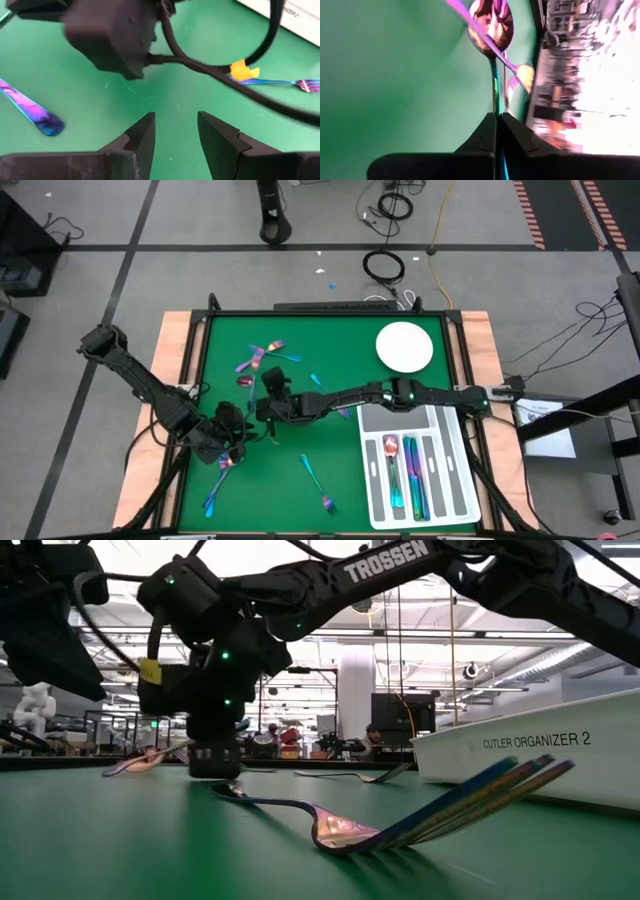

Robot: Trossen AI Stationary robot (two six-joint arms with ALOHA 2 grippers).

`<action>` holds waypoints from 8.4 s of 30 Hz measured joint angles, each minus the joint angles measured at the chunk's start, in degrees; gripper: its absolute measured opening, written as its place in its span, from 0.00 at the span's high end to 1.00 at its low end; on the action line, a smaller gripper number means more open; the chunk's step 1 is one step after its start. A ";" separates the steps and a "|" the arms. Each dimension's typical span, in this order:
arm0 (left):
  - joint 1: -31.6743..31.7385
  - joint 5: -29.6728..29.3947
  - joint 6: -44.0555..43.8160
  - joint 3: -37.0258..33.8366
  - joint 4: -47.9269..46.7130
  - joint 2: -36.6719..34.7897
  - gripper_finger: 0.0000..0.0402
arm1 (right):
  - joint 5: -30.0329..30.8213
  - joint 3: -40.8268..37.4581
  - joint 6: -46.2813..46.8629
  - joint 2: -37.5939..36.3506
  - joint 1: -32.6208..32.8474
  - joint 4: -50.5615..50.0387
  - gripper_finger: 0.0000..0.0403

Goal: Sort silverware
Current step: Put the top spoon into the utensil organizer, then put the spoon into the utensil organizer

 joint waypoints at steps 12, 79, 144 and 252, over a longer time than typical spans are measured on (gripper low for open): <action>0.00 0.00 -0.15 0.00 0.19 -0.02 0.63 | 14.18 -0.06 -19.82 0.15 1.70 -2.92 1.00; -6.61 -25.02 34.65 6.36 14.33 -2.89 0.63 | -31.05 -35.63 120.31 -51.15 31.49 -68.20 1.00; 9.49 -20.13 51.04 6.36 21.28 -4.39 0.63 | -53.77 -35.77 135.44 -37.94 34.97 -61.87 0.82; -14.10 27.21 -31.61 29.79 -30.24 35.12 0.63 | -44.66 -48.69 46.82 -45.09 23.67 9.60 0.63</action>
